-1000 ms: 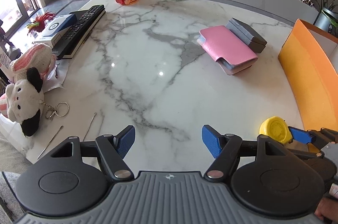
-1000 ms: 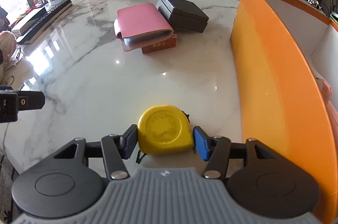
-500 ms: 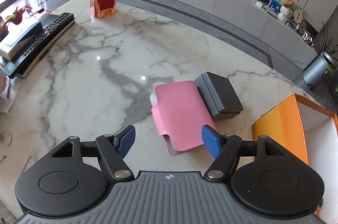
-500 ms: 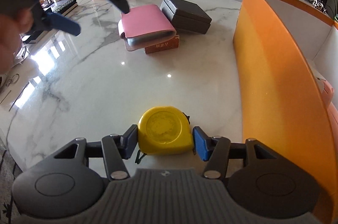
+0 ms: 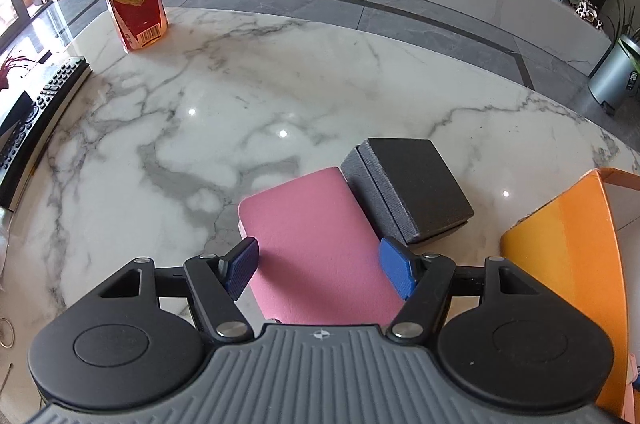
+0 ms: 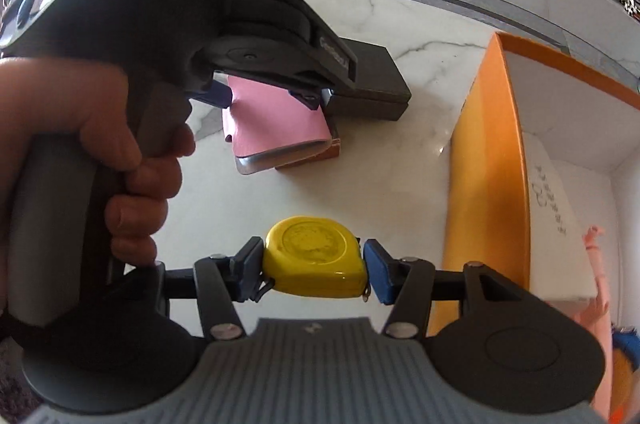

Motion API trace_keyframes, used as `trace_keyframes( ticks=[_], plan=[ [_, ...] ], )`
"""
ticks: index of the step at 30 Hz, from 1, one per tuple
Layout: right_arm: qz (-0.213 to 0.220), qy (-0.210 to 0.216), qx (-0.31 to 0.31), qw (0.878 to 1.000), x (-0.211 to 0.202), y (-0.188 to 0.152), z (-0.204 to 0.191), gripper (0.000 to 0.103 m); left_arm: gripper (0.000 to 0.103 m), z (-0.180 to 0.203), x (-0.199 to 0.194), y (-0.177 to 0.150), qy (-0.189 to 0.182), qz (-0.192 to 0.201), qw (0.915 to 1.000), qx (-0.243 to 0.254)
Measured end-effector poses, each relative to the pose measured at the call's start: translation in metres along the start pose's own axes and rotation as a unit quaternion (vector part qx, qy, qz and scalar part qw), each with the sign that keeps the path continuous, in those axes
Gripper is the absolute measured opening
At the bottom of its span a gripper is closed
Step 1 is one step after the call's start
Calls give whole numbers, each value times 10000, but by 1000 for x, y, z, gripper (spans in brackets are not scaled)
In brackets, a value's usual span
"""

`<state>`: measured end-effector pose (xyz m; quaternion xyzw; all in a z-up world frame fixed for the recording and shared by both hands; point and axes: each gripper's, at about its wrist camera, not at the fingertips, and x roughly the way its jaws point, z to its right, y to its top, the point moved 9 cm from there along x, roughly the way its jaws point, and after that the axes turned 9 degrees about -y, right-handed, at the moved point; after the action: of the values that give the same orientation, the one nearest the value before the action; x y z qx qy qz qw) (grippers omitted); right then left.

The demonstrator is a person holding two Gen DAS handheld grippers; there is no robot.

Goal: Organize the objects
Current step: 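Lift the yellow tape measure with the right gripper while the left gripper approaches the pink case, then grasp the pink leather case with the left gripper while the right gripper carries the tape measure to the box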

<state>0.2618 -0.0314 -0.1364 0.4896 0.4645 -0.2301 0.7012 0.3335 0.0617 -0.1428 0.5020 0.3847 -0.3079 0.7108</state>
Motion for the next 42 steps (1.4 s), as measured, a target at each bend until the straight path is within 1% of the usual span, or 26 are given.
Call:
trace_keyframes(
  ticks=[2,5,7,9,12,13,15,16,17,18,21,24,27,31,37,42],
  plan=[
    [-73,13,-103,9999,3,7,1,57,84,-3,4,4,-3,-31,10000,42],
    [-34,-41,-163,9999,2,18,5,57,87,-3,10,7,-69,-100,9998,151],
    [0,-74,-190,9998,2,24,7,57,89,-3,13,8,-32,-157,9996,226],
    [-13,-58,-203,9998,3,27,7,57,93,-2,16,8,16,-210,9994,266],
    [-65,-13,-250,9997,5,31,8,57,94,-4,25,4,91,-382,9987,329],
    [-70,-20,-282,9996,6,32,8,57,98,-5,27,2,88,-398,9984,392],
    [-66,-19,-349,9994,7,34,8,57,96,-10,27,1,-108,-240,9992,288],
    [-74,-14,-349,9994,8,35,8,57,93,-13,26,0,-183,-183,9995,165],
    [-82,-15,-345,9994,8,35,8,57,82,-17,23,-1,-189,-86,9997,86],
    [-86,-24,-343,9994,8,35,8,57,80,-18,21,0,-202,-29,9997,97],
    [-86,-47,-324,9994,8,35,8,57,77,-19,17,-3,-287,-107,9992,253],
    [-82,-18,-308,9995,5,33,5,57,76,-24,8,-14,-278,-208,9989,315],
    [-68,-9,-291,9996,3,28,3,57,76,-34,-6,-35,-234,-246,9985,426],
    [-69,114,-197,9997,-1,14,-2,57,76,-48,-26,-64,-248,-261,9984,425],
    [27,169,-6,9999,-12,-15,-13,57,76,-48,-64,-90,-79,12,9977,667],
    [134,211,254,9994,-30,-39,-17,57,76,-44,-96,-108,-142,237,9975,652]
  ],
)
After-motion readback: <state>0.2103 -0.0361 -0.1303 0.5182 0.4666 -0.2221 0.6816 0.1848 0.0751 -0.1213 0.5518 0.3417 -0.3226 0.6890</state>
